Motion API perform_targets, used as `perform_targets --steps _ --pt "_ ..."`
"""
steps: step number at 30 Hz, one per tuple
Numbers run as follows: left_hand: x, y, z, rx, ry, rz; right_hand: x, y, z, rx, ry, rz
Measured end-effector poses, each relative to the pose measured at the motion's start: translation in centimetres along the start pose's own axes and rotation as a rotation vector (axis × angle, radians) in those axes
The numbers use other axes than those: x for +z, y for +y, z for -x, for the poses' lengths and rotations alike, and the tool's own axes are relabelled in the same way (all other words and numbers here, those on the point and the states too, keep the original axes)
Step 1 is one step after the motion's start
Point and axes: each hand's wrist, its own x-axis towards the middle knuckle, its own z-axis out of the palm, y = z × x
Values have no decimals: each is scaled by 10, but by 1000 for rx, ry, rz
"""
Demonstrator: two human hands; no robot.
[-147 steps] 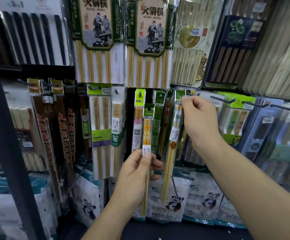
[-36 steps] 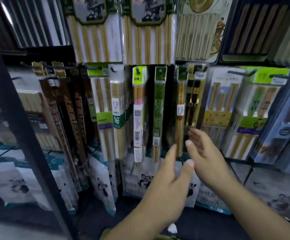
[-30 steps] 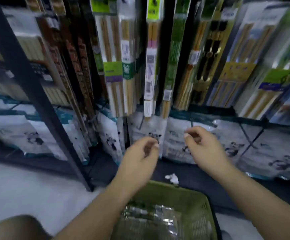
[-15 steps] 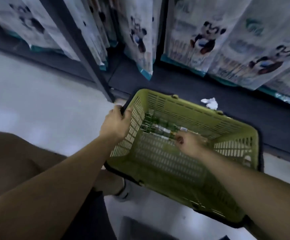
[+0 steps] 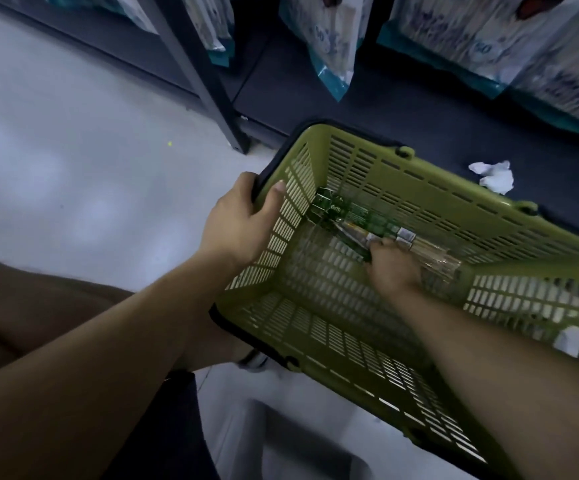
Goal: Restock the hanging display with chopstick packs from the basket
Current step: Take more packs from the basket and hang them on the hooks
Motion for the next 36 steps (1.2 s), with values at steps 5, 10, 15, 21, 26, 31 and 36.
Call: perform_targets --steps 5,10,15,21,26,31,36 --pt "-5 -2 -4 -26 -60 114 -13 -1 5 28 19 -94" --pt "-10 3 13 345 233 -48 -50 -3 31 28 -60 -562" --pt "3 23 36 240 -30 47 -111 -32 69 -143 4 -736" --pt "17 45 47 -330 -491 891 -152 -65 106 -240 -8 -857" --pt "10 52 42 -328 -384 1029 -151 -72 109 -260 -72 -926" --pt "-12 45 27 -246 -209 955 -109 -49 78 -190 46 -783" --pt "-21 37 22 -173 -175 800 -56 -5 34 1 -32 -204"
